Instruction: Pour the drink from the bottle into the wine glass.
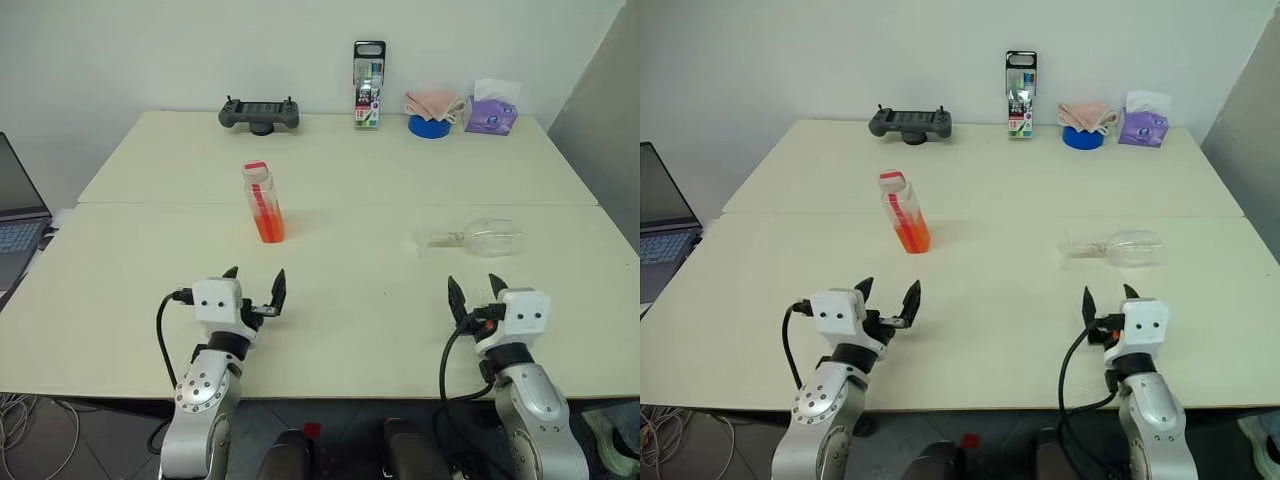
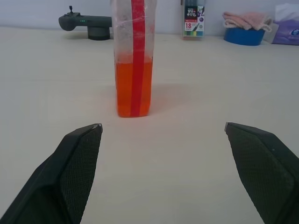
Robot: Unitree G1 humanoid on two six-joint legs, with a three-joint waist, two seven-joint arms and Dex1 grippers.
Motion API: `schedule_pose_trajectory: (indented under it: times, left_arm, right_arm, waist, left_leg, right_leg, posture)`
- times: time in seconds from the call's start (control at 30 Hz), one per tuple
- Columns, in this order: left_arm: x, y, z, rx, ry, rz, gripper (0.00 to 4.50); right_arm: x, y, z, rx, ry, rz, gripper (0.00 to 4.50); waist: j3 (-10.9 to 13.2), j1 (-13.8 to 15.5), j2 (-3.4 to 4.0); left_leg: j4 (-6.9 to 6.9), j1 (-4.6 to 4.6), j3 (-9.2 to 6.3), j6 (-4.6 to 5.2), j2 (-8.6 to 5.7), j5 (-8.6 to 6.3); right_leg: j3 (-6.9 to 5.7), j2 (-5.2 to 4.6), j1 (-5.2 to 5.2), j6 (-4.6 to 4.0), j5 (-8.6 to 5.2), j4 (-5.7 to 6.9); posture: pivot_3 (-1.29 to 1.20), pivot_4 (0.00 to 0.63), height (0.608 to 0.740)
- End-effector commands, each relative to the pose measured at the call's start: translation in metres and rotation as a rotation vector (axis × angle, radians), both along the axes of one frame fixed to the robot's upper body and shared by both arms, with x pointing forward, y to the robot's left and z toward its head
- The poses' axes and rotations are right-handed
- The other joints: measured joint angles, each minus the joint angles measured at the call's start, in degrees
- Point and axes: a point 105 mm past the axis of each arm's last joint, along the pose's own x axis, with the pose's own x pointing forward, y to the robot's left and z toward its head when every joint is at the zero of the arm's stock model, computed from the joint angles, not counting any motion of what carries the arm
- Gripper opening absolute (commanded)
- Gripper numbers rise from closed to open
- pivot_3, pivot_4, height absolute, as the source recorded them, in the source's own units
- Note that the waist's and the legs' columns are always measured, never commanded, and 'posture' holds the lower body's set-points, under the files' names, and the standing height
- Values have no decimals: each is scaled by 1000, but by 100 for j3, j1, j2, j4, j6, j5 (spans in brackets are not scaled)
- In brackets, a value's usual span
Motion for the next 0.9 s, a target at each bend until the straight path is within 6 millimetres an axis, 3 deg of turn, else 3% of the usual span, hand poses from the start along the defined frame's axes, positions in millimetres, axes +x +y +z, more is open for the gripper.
schedule_pose_trajectory:
  times: [0.03, 0.27, 0.4, 0.47, 0.67, 0.9]
  left_arm:
    - [-1, 4, 13, 4, -44, 26, 4481]
    - [2, 0, 15, -5, -57, 21, 4481]
    - [17, 9, 21, 13, -74, 104, 4481]
    - [24, 11, 24, 10, -86, 133, 4481]
    - [55, 17, 39, 1, -125, 181, 4481]
    - [96, 2, 65, 48, -188, 64, 4481]
  right_arm:
    - [-3, 5, 18, 9, -75, 34, 3677]
    - [1, 15, 18, -2, -53, 133, 3677]
    - [2, 71, 46, -42, -70, 520, 3677]
    - [5, 83, 55, -47, -60, 620, 3677]
    - [34, 102, 70, -40, -19, 765, 3677]
    - [62, 114, 83, -82, -58, 829, 3677]
  waist:
    - [0, 0, 0]
    - [0, 1, -1]
    - [4, -16, -6]
    - [5, -20, -8]
    - [3, 5, -20]
    - [3, 6, -21]
  left_leg:
    - [0, 0, -1, 0, 0, 0]
    - [0, -1, 1, 0, -1, 0]
    - [5, 1, 3, 0, -2, 1]
    - [8, 5, 0, 1, 3, 1]
    - [8, 0, -9, 2, -1, 3]
    - [6, -4, -6, 1, -3, 3]
  right_leg:
    - [-1, 0, 0, 0, 0, 0]
    - [1, -1, 0, 0, 0, -1]
    - [1, 0, 1, -4, 5, 1]
    - [-3, 8, 6, -6, 13, 2]
    - [-13, 9, 9, -3, 18, -5]
    - [-12, 5, 4, -2, 18, -8]
  posture:
    - [0, 150, 740]
    - [0, 150, 740]
    - [0, 150, 740]
    - [0, 150, 740]
    - [0, 150, 740]
    - [0, 150, 740]
